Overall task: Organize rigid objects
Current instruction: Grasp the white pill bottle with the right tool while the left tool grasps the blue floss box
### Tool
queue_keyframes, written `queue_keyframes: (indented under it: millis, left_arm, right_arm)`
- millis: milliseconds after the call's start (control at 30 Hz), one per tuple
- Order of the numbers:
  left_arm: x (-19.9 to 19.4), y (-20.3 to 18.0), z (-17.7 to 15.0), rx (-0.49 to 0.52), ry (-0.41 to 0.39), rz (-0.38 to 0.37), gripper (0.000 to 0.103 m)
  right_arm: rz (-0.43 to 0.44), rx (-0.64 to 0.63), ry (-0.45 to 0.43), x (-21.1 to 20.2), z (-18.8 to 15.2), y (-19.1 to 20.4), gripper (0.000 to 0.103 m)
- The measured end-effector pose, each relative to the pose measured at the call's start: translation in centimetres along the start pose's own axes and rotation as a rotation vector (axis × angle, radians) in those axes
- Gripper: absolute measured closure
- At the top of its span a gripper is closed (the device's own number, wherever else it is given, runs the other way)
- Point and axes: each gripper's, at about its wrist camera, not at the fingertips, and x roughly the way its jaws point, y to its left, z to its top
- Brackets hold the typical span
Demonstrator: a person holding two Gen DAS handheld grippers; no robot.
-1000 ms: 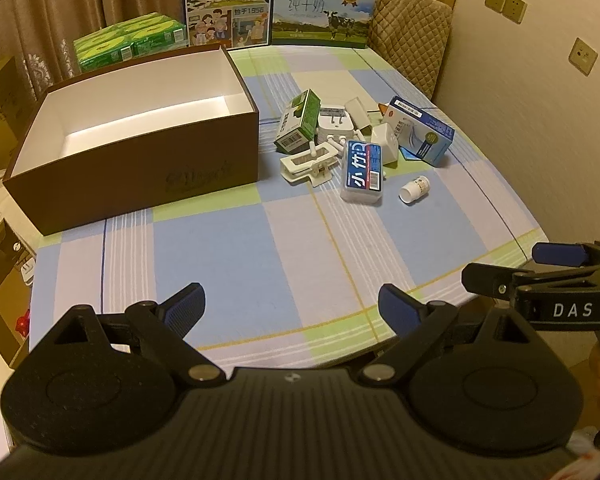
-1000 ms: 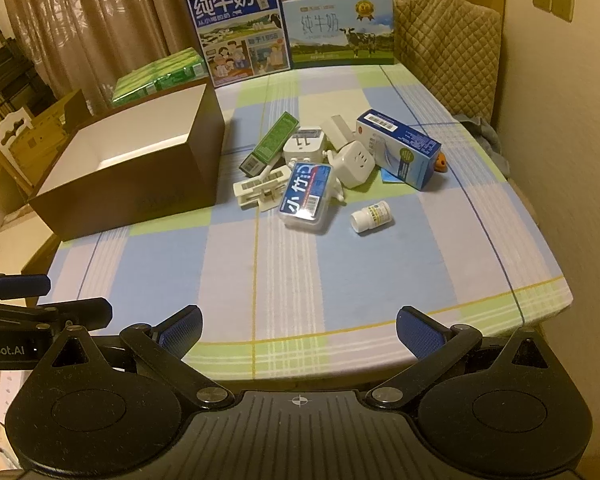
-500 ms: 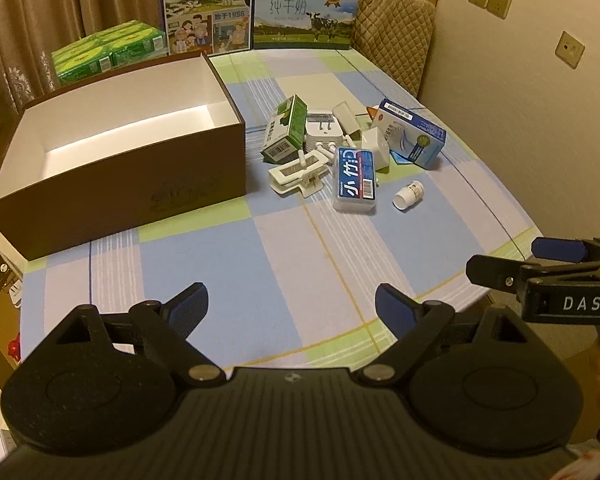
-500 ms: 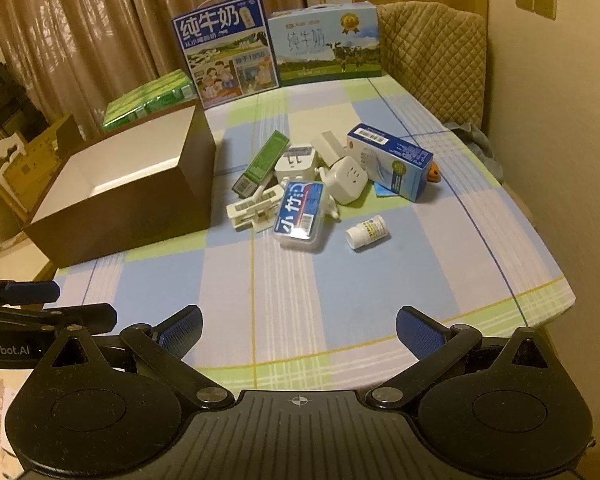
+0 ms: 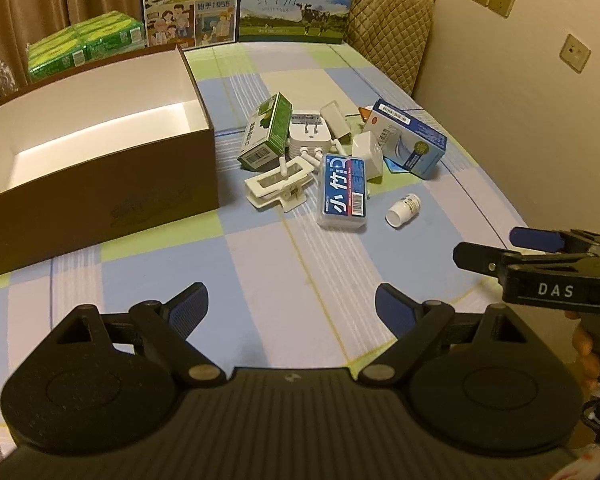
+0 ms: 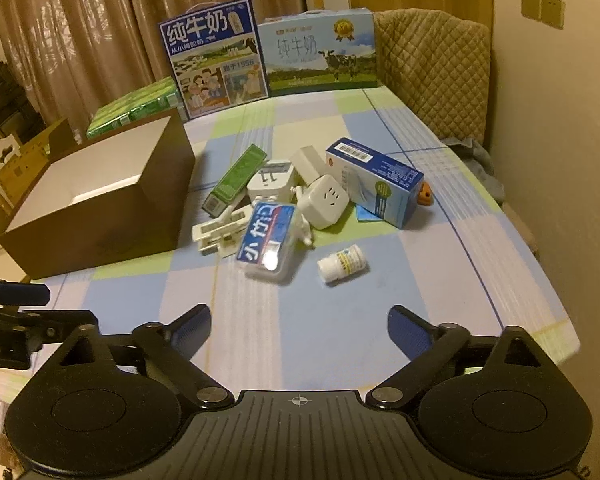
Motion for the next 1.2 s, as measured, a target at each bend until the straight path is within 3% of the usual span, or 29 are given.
queue_keyframes:
  millis: [300,700,933,1067,1200]
  left_arm:
    - [5.0,-1.5,2.1,-0.031,0.03,0.019,0.014]
    - [9.7,-2.4,3.7,-0.074,0.063,0.057,0.017]
    - [11.4,-3.3,4.2,-0.072,0.087,0.068,0.017]
    - [12.4,-4.0,4.5,-0.056,0.094,0.07,0.017]
    - [13.3,-4.7,5.0,-0.036,0.094,0.074,0.018]
  right_arm:
    - [0.048,-0.083,0.045,5.1,1.8,-2.9,0.029]
    - [0.078,-0.194,0.118,12.2,3.5,-5.2,0.036]
    - [0.101,-0.208,0.169,14.3,3.5,-6.0,0.043]
    - [0.115,-0.227,0.167,14.9,3.7,-6.2,0.056]
    - [0.128,-0.232,0.145,14.7,3.9,-6.8,0.058]
